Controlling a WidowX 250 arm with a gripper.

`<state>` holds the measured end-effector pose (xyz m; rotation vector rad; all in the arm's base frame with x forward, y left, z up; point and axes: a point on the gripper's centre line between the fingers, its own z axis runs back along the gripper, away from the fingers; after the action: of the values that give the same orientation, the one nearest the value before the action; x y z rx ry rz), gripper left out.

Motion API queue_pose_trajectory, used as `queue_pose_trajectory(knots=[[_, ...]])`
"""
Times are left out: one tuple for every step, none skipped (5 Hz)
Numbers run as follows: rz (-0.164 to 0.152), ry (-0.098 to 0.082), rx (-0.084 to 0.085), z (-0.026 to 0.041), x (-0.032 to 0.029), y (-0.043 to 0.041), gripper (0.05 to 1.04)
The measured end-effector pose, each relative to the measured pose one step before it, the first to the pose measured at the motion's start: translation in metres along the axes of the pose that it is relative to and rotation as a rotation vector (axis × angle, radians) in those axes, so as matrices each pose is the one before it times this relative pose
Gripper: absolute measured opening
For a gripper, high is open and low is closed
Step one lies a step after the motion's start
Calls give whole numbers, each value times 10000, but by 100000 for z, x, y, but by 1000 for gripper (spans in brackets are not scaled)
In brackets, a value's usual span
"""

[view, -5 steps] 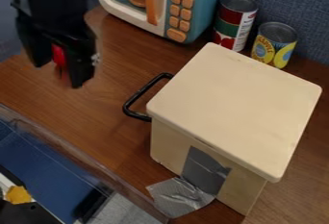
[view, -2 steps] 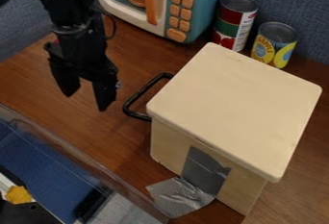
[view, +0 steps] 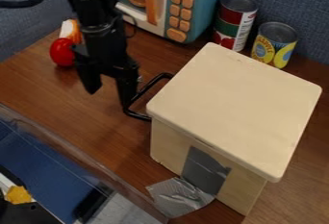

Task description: Open the drawer

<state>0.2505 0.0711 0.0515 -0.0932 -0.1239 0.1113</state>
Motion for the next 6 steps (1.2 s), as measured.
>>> queue_pose_trajectory(knots=[[-101, -73, -267, 833, 1134, -1329, 1000], [-157, 30, -16, 30, 152, -1027, 1000], [-123, 87, 189, -1293, -475, -235, 1000], [-154, 242, 109, -1481, -275, -171, 1000], [18, 144, 104, -924, -11, 103, 971], [67, -4, -4, -268, -246, 19, 688]])
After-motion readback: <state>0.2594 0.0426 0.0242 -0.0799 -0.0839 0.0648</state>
